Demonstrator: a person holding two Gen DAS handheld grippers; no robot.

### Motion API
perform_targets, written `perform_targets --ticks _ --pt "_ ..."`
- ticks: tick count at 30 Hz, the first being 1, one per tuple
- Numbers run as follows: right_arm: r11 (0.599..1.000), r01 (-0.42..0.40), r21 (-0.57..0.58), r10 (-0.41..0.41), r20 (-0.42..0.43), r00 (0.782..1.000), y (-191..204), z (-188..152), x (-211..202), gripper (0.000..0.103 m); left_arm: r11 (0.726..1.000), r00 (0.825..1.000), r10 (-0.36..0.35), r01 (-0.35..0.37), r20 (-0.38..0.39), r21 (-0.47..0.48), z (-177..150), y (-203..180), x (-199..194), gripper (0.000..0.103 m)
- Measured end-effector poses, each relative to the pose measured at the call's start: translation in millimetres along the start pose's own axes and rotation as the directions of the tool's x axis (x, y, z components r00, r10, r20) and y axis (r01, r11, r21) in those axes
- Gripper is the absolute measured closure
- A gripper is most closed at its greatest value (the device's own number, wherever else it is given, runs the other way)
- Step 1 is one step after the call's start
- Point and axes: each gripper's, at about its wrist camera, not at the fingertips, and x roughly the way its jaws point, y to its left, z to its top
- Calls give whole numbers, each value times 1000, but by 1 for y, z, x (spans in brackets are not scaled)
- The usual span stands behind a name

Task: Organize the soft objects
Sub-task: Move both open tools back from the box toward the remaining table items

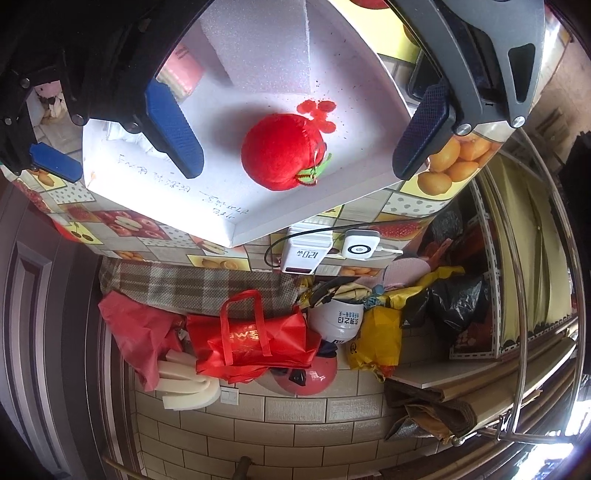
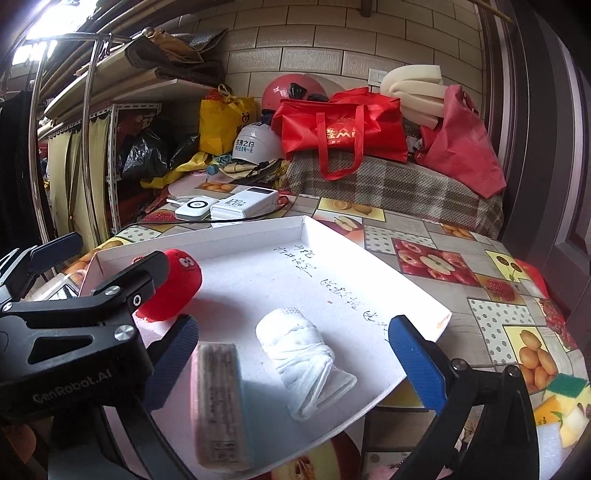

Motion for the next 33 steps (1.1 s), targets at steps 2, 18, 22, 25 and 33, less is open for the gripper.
perform_targets --ticks 2,18,22,25,33 --pt "1000 0 2 0 -4 1000 -1 0 0 0 1000 1000 -4 4 8 14 0 -3 -2 0" --pt "999 40 12 -41 43 998 -2 0 -8 0 999 995 19 -22 102 30 -2 -7 -19 0" --pt "997 77 32 -79 83 993 -5 -1 -16 0 999 991 47 -47 124 3 -3 -2 -26 0" --pt "996 77 47 -82 99 992 -9 -3 -22 0 998 991 59 -56 118 -25 -5 2 -29 0" --pt "995 73 62 -79 102 992 -13 -9 -34 0 997 990 70 -67 125 -27 -12 -4 -42 0"
